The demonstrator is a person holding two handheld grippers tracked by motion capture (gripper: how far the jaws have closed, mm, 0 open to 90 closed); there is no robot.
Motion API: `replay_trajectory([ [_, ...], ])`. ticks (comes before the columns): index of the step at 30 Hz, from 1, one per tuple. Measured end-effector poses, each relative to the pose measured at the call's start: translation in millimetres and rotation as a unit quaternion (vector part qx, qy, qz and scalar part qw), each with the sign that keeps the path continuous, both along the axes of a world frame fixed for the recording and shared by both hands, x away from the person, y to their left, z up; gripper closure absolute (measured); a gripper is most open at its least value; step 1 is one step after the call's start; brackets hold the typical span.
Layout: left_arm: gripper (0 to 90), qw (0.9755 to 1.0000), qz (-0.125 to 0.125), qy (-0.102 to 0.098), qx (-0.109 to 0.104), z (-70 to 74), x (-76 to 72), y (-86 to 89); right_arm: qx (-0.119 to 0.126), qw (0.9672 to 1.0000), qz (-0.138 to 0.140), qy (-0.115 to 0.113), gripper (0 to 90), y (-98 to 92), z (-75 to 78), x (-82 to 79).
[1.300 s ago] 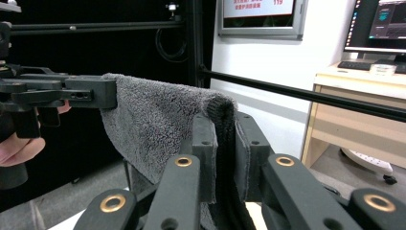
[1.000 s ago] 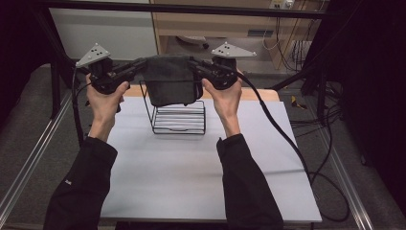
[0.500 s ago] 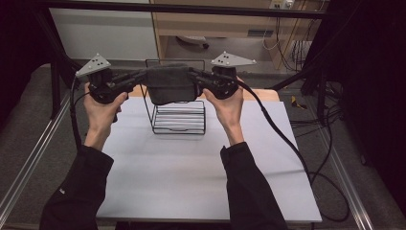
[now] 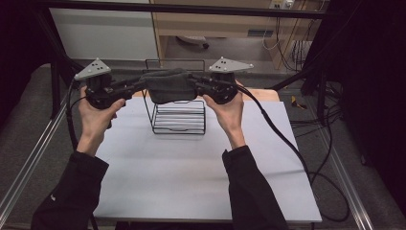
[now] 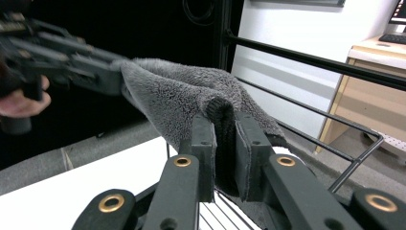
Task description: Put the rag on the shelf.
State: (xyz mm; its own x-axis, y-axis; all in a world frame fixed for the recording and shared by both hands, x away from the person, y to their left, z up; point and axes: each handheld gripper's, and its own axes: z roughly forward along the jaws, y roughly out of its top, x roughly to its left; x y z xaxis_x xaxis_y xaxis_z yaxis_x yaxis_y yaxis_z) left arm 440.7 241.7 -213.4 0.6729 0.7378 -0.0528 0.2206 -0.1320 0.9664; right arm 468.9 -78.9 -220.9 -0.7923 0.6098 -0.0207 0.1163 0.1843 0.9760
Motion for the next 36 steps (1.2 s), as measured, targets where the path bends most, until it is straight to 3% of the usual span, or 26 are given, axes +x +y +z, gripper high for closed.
replay_trajectory([
  [3,69.5,0.9999,0.013,-0.008,-0.007,13.8,-0.8,3.5,-0.003,1.0000,0.001,-0.002,80.5,0.4,-1.2,-0.2],
  [6,79.2,0.9997,0.025,0.001,-0.002,25.6,3.5,2.4,-0.005,1.0000,0.004,0.000,80.3,-0.2,-3.5,-0.9],
  [9,83.6,0.9994,0.027,0.016,0.014,28.2,11.5,-3.3,-0.004,1.0000,0.006,0.002,80.2,-1.0,-4.5,-0.4],
  [10,88.4,0.9994,0.021,0.026,0.012,26.9,15.9,-5.6,-0.004,1.0000,0.007,0.002,80.0,-1.4,-5.2,-0.7],
  [13,89.7,0.9986,0.011,0.049,0.013,21.9,22.5,-9.8,-0.004,1.0000,0.008,0.002,79.6,-1.2,-5.7,-1.2],
  [17,89.8,0.9980,-0.006,0.058,0.024,12.7,20.0,-14.9,-0.007,0.9999,0.011,0.000,77.8,-2.0,-6.2,-1.5],
  [22,89.8,0.9969,-0.017,0.066,0.039,2.6,15.7,-15.6,-0.001,0.9998,0.018,0.007,67.7,-3.4,-6.0,-3.1],
  [26,89.8,0.9963,-0.022,0.066,0.051,-4.3,12.5,-16.4,0.020,0.9995,0.024,0.008,55.0,-7.3,-0.9,-7.3],
  [29,89.9,0.9954,-0.024,0.066,0.065,-12.6,11.3,-18.8,0.034,0.9991,0.023,0.007,51.6,-9.2,2.0,-8.1],
  [31,89.9,0.9948,-0.023,0.066,0.074,-17.8,11.2,-20.2,0.033,0.9992,0.018,0.011,56.9,-9.5,3.7,-7.3],
  [33,89.8,0.9947,-0.022,0.065,0.077,-23.3,10.9,-20.9,0.027,0.9992,0.021,0.020,70.2,-7.7,2.3,-5.7],
  [36,89.9,0.9947,-0.023,0.066,0.075,-31.1,11.2,-20.8,-0.006,0.9987,0.020,0.047,85.1,-0.6,-8.1,-1.3],
])
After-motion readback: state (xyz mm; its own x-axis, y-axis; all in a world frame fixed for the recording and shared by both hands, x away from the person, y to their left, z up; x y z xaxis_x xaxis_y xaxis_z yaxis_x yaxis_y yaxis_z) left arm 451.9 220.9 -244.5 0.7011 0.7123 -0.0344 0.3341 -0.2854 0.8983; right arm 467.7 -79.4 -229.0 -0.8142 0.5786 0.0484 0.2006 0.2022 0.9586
